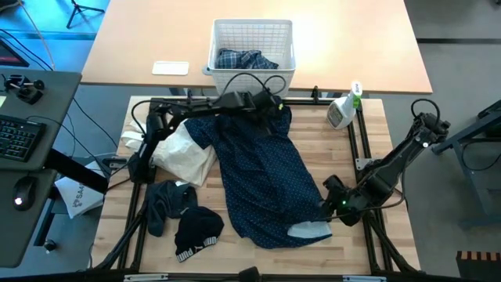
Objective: Fold laundry
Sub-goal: Fold the navy blue polo shirt
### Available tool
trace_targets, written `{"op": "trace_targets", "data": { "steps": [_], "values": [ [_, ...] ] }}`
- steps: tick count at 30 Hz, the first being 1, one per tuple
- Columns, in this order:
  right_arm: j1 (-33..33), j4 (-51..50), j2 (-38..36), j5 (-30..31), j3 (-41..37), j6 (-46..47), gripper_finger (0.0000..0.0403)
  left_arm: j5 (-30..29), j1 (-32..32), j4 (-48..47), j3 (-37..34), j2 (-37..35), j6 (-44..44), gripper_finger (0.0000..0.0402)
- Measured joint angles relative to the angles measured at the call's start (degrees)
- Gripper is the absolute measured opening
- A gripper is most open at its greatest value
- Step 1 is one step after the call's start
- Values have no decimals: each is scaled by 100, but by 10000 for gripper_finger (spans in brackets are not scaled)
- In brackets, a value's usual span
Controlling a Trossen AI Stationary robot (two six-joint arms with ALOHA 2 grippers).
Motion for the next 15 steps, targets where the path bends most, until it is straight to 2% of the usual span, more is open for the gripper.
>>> {"op": "trace_targets", "data": {
  "steps": [15],
  "values": [
    [1,48,2,-284,0,-2,206,129,-12,-13,44,0,-120,172]
  ]
}}
